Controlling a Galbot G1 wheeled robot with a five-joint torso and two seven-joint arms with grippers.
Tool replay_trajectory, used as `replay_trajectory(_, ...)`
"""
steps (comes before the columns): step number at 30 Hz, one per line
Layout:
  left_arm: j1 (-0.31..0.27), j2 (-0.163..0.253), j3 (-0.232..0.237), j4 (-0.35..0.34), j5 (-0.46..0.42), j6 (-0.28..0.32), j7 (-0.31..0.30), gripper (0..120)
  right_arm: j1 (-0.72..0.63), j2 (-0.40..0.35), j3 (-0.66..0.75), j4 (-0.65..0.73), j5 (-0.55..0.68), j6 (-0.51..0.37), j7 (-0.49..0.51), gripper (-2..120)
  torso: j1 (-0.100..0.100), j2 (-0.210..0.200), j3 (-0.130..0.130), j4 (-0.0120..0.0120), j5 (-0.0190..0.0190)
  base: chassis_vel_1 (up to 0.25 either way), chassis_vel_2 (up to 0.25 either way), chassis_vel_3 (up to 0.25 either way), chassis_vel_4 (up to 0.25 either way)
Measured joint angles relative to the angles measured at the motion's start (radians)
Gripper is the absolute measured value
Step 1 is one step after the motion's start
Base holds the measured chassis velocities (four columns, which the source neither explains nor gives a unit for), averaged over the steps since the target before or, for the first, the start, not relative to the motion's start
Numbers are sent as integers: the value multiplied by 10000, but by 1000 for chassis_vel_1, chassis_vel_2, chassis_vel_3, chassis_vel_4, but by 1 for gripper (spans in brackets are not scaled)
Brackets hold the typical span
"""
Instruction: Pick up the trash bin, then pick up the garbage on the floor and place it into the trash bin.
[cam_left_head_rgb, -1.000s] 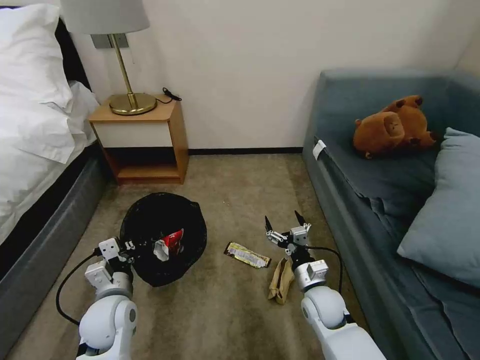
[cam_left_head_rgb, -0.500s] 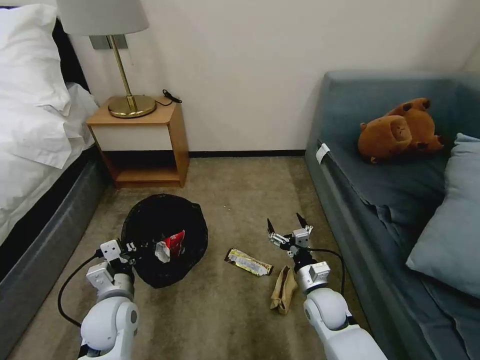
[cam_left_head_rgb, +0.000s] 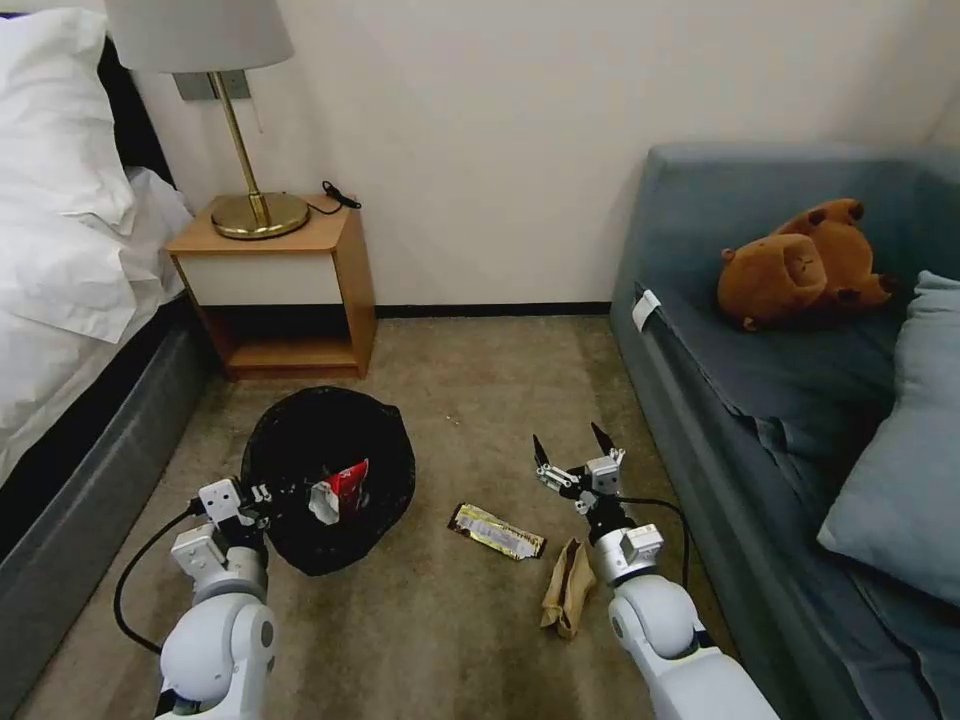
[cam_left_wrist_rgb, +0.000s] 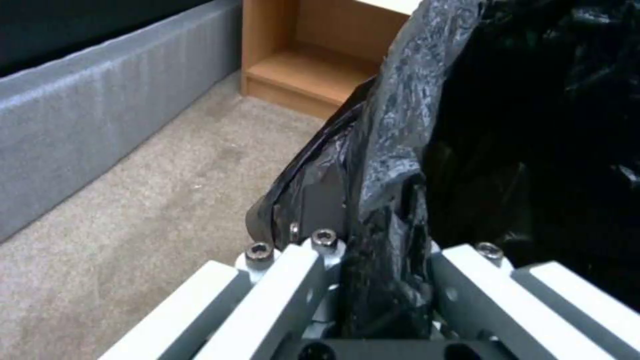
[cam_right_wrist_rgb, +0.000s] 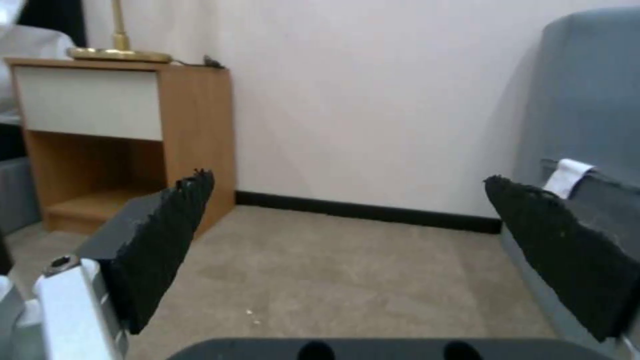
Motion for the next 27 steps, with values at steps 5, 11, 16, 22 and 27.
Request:
replay_trajectory(5, 68, -64, 22, 51, 92, -91, -4, 1, 273, -63, -260, 367, 28, -1000, 1045, 100, 1, 0, 0, 0, 1, 0, 0, 0, 0)
replay_trajectory(11, 120, -130, 43, 76, 120, -161, -4, 1, 815, -6, -684, 409, 2234, -3577, 2654, 100, 1, 0, 0, 1, 0, 0, 0, 0, 0)
replay_trajectory(16, 102, -154, 29, 86, 119, -165, -5, 1, 948, -18, -810, 471, 2958, -5351, 3154, 100, 0, 0, 0, 0, 0, 0, 0, 0, 0)
replay_trajectory(22, 89, -227, 94, 204, 149, -210, -12, 1, 1151, -20, -866, 749, 4606, -8723, 4438, 100, 0, 0, 0, 0, 1, 0, 0, 0, 0)
replay_trajectory(27, 60, -219, 120, 306, 160, -263, -16, 1, 1165, 21, -779, 744, 5668, -9829, 4491, 100, 0, 0, 0, 0, 1, 0, 0, 0, 0)
